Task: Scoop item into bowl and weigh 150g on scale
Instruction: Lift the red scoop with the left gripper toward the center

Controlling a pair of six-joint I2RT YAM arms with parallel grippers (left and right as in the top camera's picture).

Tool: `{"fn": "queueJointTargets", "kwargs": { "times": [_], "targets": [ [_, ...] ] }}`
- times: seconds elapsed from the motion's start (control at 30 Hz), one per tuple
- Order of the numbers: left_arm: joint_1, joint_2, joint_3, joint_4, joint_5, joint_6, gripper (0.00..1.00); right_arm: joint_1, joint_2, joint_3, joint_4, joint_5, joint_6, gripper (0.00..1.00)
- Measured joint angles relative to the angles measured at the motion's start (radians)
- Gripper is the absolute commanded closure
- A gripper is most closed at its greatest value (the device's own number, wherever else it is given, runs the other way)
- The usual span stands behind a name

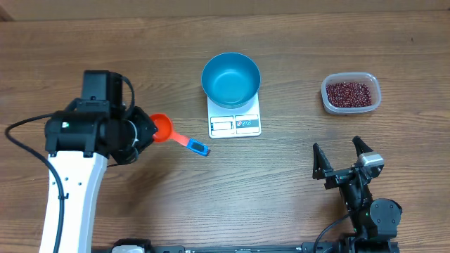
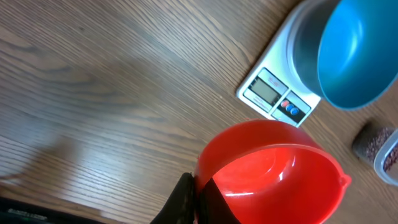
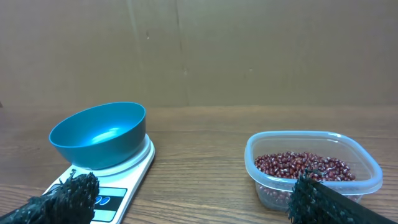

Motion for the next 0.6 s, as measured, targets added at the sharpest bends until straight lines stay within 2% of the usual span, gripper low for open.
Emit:
{"fn": "queueJointTargets", "kwargs": {
  "times": [0.43, 0.6],
  "targets": [
    [-0.088, 0.0, 0.0, -0.016, 0.025, -0.027, 0.96, 0.0, 0.0, 0.0, 0.0, -0.006, 0.01, 0.0],
    [-0.104, 0.0, 0.0, -0.02, 0.097, -0.083, 0.96, 0.0, 0.007, 0.0, 0.001, -0.028, 0.177, 0.0]
  ]
}}
